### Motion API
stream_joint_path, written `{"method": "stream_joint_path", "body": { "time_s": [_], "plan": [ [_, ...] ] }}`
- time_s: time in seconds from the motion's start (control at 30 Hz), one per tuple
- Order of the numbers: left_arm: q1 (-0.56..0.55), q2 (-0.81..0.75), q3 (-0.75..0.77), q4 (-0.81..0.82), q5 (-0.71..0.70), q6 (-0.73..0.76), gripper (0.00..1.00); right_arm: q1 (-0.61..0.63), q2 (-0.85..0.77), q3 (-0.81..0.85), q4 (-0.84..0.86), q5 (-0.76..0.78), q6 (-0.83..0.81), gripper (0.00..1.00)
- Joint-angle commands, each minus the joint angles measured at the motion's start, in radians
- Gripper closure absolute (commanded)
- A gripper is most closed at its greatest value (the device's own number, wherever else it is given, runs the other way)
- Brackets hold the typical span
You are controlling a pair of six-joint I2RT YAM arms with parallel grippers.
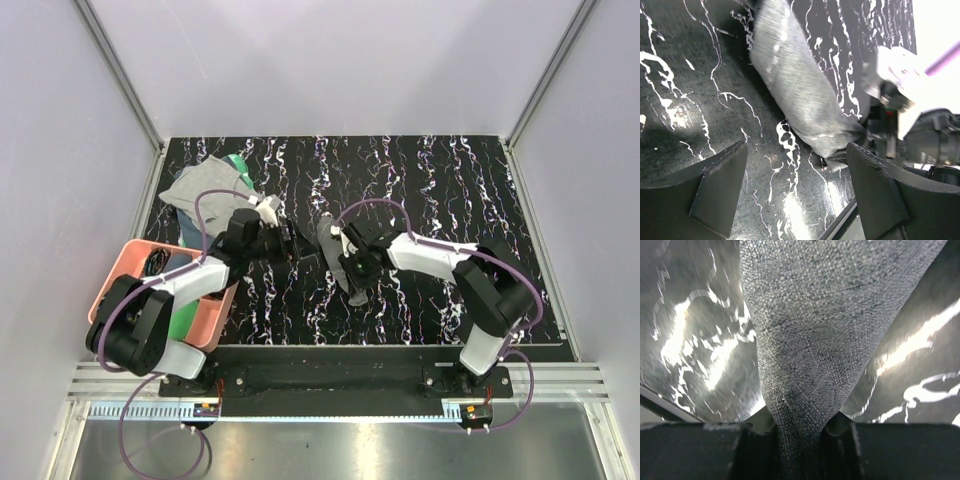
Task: Fold the napkin, place the utensils inside, and roll it up
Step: Roll the napkin with the utensil
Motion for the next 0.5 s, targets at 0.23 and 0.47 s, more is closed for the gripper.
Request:
{"method": "stream_joint_path", "body": {
  "time_s": [0.23, 0.47],
  "plan": [
    [0.023, -0.031, -0.029, 0.039, 0.017, 0.019, 0.17, -0.026, 0.168, 0.143, 0.01, 0.107, 0.056, 0.83],
    [0.034, -0.045, -0.029, 0.029, 0.019, 0.026, 0.17, -0.026, 0.115, 0.14, 0.007, 0.078, 0.041, 0.45]
  ]
}}
